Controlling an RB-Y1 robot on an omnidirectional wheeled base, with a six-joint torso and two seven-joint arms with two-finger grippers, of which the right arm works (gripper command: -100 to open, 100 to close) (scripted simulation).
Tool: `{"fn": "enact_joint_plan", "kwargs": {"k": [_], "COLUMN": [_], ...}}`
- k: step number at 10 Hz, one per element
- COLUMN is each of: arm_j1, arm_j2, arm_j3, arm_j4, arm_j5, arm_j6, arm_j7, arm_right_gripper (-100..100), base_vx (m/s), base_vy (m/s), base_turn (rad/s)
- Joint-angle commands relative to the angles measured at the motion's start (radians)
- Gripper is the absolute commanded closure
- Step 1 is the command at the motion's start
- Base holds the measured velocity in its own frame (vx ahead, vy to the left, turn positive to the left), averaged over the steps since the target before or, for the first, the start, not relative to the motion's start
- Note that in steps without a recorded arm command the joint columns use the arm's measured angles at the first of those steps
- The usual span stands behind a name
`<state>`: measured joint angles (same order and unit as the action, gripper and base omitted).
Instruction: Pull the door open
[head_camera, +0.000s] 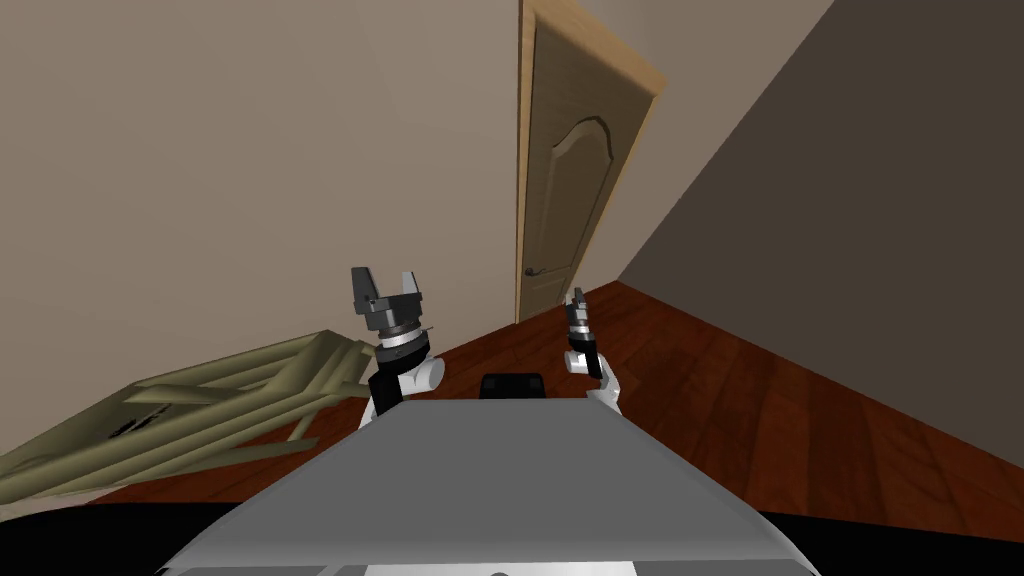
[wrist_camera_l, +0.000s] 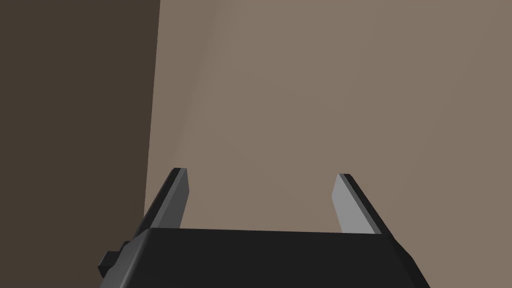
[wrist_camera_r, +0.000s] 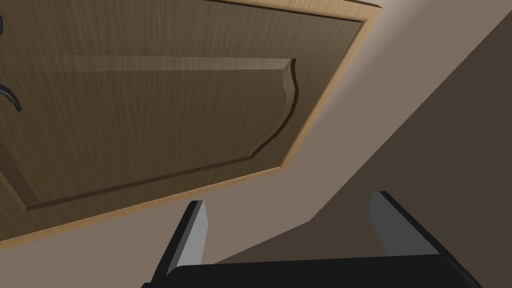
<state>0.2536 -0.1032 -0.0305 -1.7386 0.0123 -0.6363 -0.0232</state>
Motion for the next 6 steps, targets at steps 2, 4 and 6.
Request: {"fn": "enact_joint_plan", "kwargs": {"k": [2, 4, 6], "arm_j1": [-0.043, -0.063, -0.083], "arm_j2": [-0.013, -0.019, -0.024], "arm_j3": [-0.006, -0.008, -0.011], "arm_j4": [0.077, 0.121, 0.175], "arm_j5": [-0.007, -0.01, -0.013], "arm_j6": [-0.004, -0.007, -0.01], "arm_j7": [-0.004, -0.005, -0.007], "arm_right_gripper": [-100, -100, -100], "base_vx": [0.049, 0.051, 0.029], "base_vy": [-0.073, -0.056, -0.049], "base_turn": [0.17, 0.082, 0.096]}}
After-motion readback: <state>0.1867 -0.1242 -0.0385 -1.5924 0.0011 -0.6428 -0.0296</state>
